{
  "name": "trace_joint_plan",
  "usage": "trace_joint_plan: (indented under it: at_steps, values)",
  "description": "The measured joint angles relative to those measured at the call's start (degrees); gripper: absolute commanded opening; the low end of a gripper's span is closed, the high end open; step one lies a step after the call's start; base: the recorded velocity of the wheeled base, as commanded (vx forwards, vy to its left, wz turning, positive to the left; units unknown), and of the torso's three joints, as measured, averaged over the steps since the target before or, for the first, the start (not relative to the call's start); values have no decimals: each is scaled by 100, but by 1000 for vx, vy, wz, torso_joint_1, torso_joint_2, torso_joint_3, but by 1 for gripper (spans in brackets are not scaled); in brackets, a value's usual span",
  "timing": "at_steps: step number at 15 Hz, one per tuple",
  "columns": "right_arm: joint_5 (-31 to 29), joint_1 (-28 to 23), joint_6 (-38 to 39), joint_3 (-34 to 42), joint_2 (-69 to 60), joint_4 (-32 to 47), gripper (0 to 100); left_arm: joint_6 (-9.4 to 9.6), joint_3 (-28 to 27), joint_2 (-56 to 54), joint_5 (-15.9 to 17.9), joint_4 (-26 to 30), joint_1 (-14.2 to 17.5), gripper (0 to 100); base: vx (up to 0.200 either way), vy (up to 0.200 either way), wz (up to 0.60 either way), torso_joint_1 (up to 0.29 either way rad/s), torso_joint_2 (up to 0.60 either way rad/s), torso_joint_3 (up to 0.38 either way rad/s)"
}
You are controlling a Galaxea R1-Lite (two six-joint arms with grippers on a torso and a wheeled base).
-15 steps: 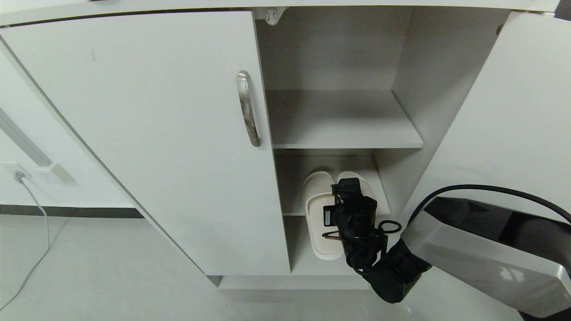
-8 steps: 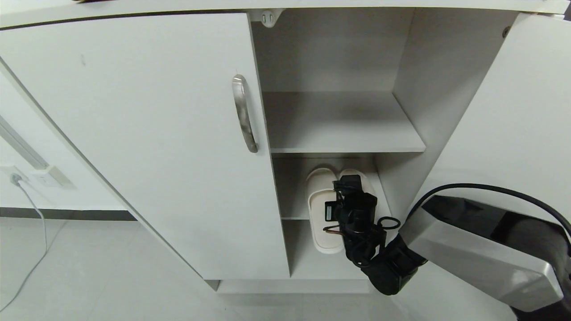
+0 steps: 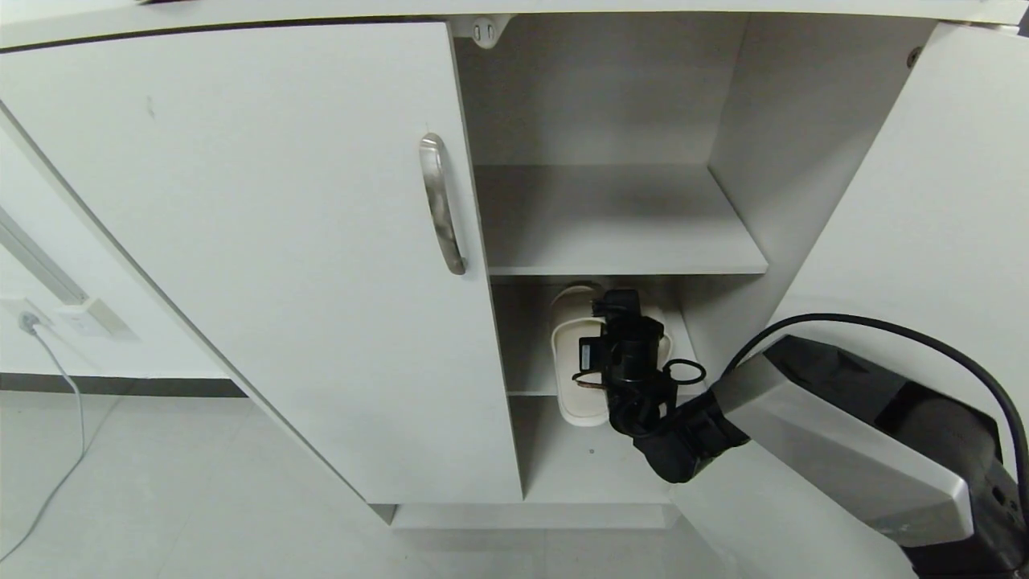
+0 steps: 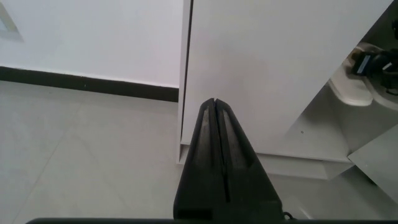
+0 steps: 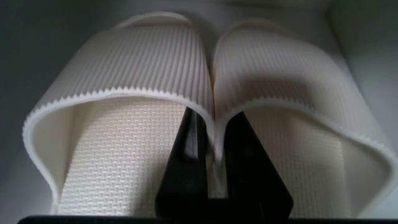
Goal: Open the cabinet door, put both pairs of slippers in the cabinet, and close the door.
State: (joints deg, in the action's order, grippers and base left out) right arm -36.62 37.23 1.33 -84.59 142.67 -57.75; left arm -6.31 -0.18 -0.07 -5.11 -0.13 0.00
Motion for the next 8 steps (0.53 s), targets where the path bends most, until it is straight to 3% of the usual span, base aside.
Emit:
trace_joint_plan:
  at_steps: [8]
  values:
    - [-9, -85, -18, -767, 122, 389, 0, 0, 0, 0, -4, -2, 0, 0, 0, 0, 0, 0, 0, 0]
